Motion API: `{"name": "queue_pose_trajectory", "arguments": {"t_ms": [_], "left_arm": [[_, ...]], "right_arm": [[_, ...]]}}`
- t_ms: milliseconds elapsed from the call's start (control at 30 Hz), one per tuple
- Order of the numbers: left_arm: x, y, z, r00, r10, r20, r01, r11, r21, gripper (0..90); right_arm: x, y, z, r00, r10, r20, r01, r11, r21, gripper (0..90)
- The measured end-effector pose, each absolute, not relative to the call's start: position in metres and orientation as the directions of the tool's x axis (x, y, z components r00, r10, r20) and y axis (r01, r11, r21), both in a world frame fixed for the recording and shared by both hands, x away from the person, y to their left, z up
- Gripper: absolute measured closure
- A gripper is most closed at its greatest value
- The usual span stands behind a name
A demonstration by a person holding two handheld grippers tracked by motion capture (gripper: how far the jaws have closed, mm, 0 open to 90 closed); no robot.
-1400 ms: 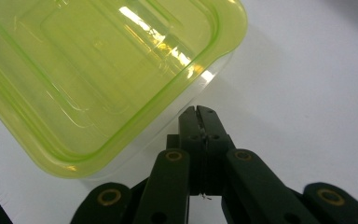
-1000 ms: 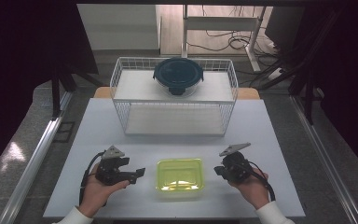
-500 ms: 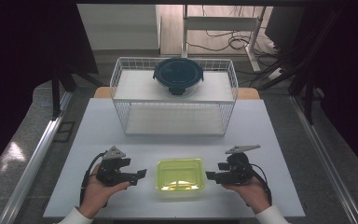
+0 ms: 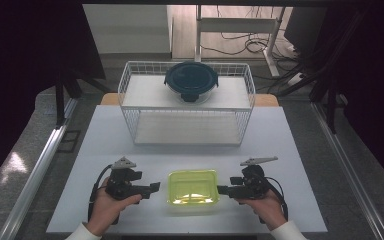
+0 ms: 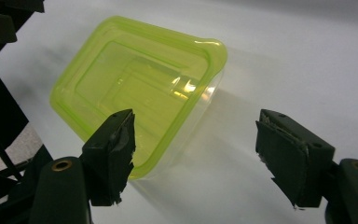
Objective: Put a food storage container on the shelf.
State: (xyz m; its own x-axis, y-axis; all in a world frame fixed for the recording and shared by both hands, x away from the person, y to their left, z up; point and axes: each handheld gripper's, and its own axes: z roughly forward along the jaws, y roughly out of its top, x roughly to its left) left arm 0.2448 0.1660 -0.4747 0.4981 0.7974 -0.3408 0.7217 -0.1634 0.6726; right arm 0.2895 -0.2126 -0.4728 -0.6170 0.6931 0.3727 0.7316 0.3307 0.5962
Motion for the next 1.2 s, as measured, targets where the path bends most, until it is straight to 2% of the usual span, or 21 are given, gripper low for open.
{"name": "queue_pose_trajectory", "arguments": {"t_ms": [267,767,1200], "left_arm": [[0.245,0.164,-0.478,0.486,0.786,-0.382,0.745,-0.144,0.651,16.8],[0.247,0.15,-0.483,0.498,0.766,-0.406,0.76,-0.16,0.63,18.2],[0.26,0.149,-0.502,0.43,0.719,-0.546,0.829,-0.075,0.554,22.9]], "right_arm": [[0.288,-0.208,-0.476,-0.618,0.695,0.369,0.733,0.339,0.589,28.6],[0.287,-0.203,-0.479,-0.611,0.695,0.38,0.742,0.334,0.581,31.5],[0.292,-0.199,-0.486,-0.591,0.695,0.409,0.762,0.315,0.566,35.9]]}}
